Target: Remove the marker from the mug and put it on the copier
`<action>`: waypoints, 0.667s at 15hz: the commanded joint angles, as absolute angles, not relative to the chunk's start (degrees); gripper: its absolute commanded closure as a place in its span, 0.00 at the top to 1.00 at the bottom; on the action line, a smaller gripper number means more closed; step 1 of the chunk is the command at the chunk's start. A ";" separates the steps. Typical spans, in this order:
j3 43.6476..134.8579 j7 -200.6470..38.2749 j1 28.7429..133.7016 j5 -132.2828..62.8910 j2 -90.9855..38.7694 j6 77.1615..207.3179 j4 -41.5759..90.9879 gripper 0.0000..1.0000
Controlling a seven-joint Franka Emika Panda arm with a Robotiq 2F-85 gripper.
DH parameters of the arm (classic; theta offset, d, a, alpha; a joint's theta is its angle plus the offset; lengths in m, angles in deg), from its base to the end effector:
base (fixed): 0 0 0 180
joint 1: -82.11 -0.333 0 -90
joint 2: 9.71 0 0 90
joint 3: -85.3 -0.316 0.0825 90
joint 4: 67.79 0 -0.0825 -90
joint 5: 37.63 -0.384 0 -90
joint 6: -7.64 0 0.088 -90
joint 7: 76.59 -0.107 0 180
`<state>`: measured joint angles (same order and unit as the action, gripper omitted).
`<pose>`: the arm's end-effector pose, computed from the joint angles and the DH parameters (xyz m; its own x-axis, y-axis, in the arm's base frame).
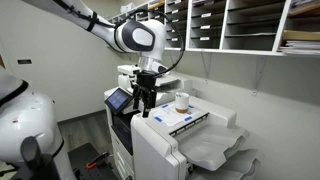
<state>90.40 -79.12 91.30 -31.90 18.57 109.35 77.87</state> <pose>0.3450 -0.0967 0.4196 0.9328 -0.2398 -0.2692 -0.2327 -0.9708 0.0585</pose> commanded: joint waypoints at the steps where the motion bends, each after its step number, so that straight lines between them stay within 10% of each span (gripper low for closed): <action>1: 90.78 -79.26 90.89 -31.75 18.57 109.26 77.80 1.00; 10: 89.99 -91.77 89.76 -47.35 8.17 122.56 71.06 1.00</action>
<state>90.17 -86.81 90.31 -41.93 14.40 118.59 75.95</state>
